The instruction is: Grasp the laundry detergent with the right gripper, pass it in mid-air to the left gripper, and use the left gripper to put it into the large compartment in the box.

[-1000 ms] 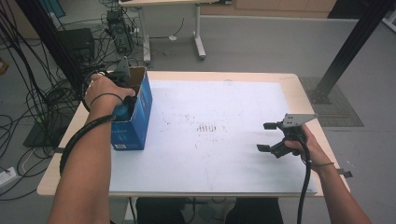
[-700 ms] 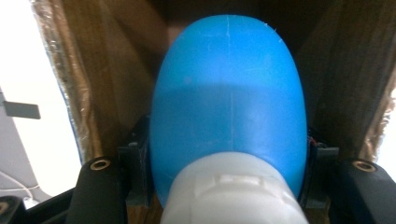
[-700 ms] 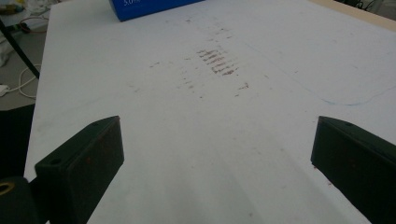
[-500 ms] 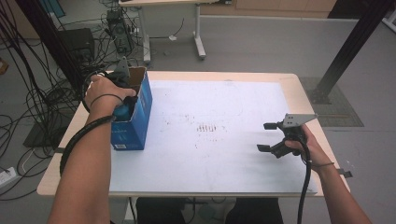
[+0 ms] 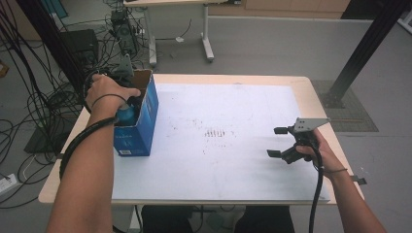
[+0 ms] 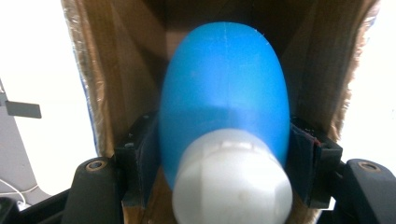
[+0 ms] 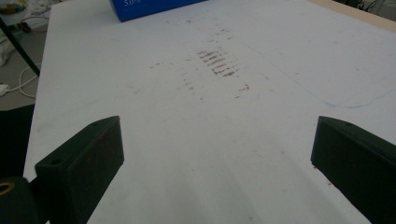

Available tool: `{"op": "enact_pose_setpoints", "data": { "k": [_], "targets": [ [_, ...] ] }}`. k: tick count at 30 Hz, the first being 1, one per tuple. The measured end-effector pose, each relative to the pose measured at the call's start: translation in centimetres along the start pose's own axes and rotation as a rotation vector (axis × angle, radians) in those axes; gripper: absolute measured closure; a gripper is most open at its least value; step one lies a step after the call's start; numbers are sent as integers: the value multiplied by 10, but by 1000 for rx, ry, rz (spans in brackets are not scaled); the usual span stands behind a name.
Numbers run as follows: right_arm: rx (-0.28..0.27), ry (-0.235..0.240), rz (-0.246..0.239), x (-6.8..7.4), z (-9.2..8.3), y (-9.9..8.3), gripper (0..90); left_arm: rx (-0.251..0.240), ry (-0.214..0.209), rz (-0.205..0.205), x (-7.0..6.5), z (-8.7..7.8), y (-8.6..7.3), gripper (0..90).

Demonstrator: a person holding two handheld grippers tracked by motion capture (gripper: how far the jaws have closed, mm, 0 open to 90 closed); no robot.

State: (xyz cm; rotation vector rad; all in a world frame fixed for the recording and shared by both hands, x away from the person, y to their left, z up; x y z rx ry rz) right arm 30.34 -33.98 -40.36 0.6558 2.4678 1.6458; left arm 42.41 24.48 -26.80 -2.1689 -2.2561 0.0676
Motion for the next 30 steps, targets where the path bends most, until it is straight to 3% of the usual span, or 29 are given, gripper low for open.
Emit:
{"op": "enact_pose_setpoints", "data": {
  "k": [18,30],
  "targets": [
    [-15,-3,-9,0,-3,0,25,-44,-10,-21,-2,-32,-5,348],
    [-21,7,-18,1,-1,5,25,-66,-15,-5,-5,-56,-11,317]
  ]
}}
Point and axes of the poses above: each handheld gripper's, and its own axes: z roughly forward along the jaws, y roughly out of its top, x roughly to its left, the point moved 9 cm from there along z, roughly forward along the jaws, and after that the axes turned 7 degrees about -x, right-handed, at the moved point
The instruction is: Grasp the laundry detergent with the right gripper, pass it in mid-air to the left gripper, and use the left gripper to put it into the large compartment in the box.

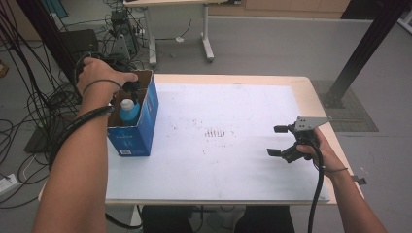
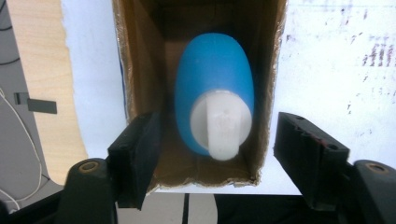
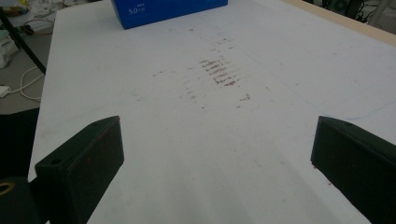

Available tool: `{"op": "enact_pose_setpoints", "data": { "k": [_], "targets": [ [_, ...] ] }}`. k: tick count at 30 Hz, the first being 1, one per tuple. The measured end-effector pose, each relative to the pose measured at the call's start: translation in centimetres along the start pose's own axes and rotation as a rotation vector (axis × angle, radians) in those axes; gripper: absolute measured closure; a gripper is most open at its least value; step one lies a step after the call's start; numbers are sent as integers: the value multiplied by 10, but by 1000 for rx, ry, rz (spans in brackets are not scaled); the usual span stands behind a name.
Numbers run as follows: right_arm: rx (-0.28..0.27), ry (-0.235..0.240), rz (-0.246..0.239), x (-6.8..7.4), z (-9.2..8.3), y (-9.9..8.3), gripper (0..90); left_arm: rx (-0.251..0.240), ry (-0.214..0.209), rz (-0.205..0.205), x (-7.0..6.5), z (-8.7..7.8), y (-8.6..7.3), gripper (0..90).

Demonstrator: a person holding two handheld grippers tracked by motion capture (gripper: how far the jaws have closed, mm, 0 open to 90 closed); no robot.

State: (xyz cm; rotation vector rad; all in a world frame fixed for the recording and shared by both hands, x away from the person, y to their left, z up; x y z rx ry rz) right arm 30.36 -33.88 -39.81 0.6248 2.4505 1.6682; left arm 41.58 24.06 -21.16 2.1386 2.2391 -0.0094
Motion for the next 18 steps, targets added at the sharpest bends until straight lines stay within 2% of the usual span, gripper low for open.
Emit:
{"op": "enact_pose_setpoints", "data": {
  "k": [8,14,18],
  "targets": [
    [6,5,-9,2,2,3,25,-32,-24,34,-8,-17,-7,270],
    [15,8,-15,2,2,5,25,-49,-43,60,-14,-23,-10,244],
    [18,6,-19,1,2,8,25,-64,-50,101,-26,-27,-13,186]
  ]
}}
Point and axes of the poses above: each handheld gripper's, and its own axes: z roughly forward along the jaws, y roughly out of its top, x roughly to its left, the point moved 9 cm from there along z, roughly forward along the jaws, and after that the axes turned 7 degrees about -x, right-handed, at the moved point
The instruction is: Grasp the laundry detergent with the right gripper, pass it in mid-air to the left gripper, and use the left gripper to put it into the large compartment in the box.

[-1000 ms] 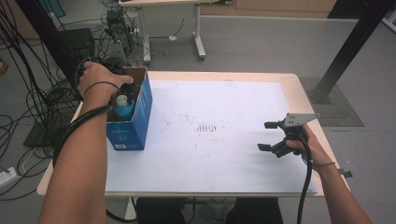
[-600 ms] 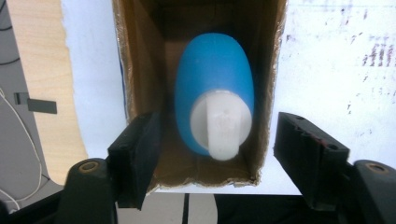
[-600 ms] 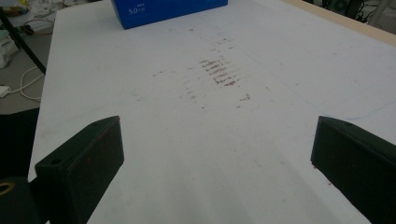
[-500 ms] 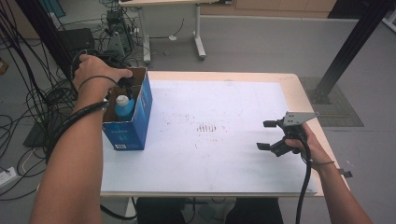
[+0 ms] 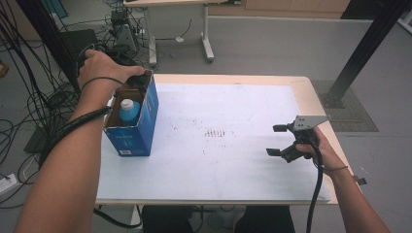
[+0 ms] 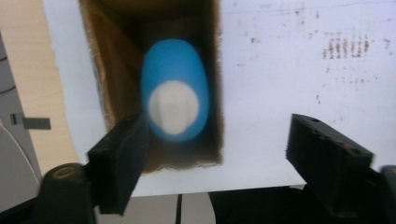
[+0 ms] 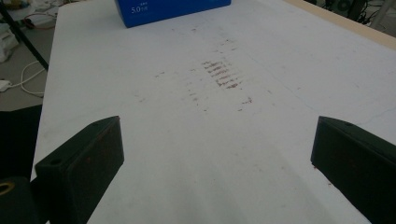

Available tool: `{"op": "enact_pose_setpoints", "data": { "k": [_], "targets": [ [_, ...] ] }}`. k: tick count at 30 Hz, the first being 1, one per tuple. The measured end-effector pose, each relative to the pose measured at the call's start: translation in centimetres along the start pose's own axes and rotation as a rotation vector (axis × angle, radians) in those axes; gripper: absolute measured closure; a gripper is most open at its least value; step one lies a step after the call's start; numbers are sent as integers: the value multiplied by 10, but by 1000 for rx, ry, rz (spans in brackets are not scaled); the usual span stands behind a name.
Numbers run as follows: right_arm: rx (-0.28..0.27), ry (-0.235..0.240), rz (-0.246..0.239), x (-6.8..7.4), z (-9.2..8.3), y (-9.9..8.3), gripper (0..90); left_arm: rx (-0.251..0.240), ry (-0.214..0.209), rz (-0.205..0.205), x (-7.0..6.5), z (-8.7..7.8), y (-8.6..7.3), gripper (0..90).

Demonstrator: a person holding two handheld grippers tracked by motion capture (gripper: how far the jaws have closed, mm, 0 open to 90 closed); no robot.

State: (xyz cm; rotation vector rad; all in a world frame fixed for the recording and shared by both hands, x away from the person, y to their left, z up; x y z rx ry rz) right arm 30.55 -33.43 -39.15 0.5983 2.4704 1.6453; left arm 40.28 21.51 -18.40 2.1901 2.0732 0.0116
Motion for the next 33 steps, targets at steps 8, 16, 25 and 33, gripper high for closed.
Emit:
{"op": "enact_pose_setpoints", "data": {
  "k": [8,16,25,33],
  "targets": [
    [8,-5,-2,1,1,4,25,-32,-10,57,-19,-4,-5,158],
    [12,-5,-1,2,3,6,25,-70,-38,134,-43,-12,-11,125],
    [31,-16,13,4,2,10,25,-83,-96,217,-69,-3,-21,82],
    [48,-27,9,6,-4,12,25,-101,-141,284,-86,2,-30,61]
  ]
}}
Point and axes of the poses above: each handheld gripper's, and its own axes: z roughly forward along the jaws, y roughly out of its top, x roughly to its left, the point moved 9 cm from there along z, roughly forward along the jaws, and after that the axes turned 7 degrees about -x, right-handed, at the moved point
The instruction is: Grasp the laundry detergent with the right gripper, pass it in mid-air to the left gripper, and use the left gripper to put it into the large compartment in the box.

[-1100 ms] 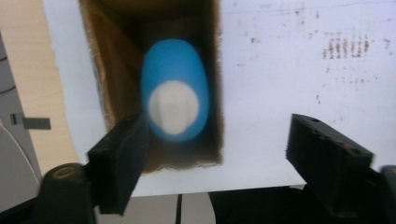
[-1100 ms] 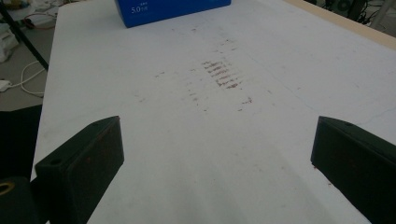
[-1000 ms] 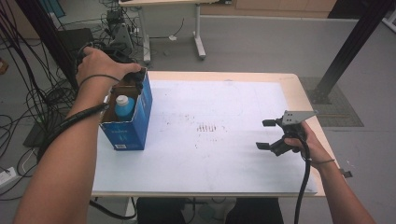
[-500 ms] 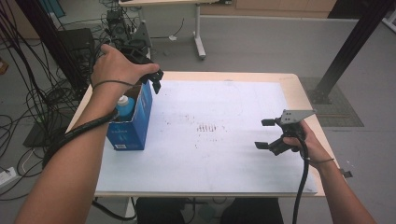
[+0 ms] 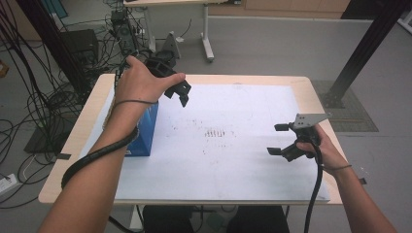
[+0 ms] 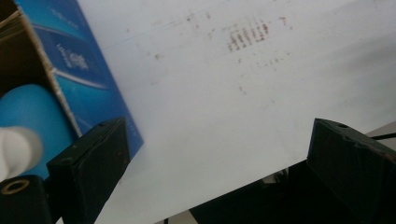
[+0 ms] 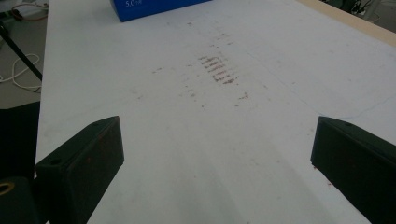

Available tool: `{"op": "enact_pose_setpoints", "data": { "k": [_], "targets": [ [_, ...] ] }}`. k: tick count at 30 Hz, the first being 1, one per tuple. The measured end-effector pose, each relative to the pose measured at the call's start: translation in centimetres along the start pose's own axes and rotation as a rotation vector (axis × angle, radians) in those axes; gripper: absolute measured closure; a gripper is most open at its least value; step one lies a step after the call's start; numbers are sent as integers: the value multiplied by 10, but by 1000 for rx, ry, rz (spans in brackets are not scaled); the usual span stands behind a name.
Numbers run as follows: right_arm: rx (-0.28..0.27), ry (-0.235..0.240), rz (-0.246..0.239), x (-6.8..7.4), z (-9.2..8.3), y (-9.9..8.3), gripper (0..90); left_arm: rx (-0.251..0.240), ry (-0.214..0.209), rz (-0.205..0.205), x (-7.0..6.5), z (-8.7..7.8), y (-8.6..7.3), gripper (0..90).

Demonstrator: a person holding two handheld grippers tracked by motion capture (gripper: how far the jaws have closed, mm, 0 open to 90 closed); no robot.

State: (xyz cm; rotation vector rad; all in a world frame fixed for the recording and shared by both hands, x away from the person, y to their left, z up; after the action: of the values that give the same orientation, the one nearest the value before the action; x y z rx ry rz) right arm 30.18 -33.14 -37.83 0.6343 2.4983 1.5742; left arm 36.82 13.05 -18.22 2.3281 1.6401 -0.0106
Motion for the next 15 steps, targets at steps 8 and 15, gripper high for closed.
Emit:
{"op": "enact_pose_setpoints", "data": {
  "k": [8,15],
  "targets": [
    [15,-20,16,2,-6,1,26,-14,5,63,-26,14,-7,58],
    [28,-41,29,3,-10,3,25,-8,-42,119,-46,34,-16,58]
  ]
}}
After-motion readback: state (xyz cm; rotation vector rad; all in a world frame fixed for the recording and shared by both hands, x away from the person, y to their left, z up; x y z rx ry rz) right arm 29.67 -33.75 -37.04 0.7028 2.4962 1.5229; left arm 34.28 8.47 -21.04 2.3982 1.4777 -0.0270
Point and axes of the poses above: each handheld gripper's, and its own axes: z roughly forward along the jaws, y roughly out of its top, x roughly to its left, the point moved 9 cm from there along z, roughly forward along the jaws, and after that the axes turned 7 degrees about -x, right-handed, at the moved point
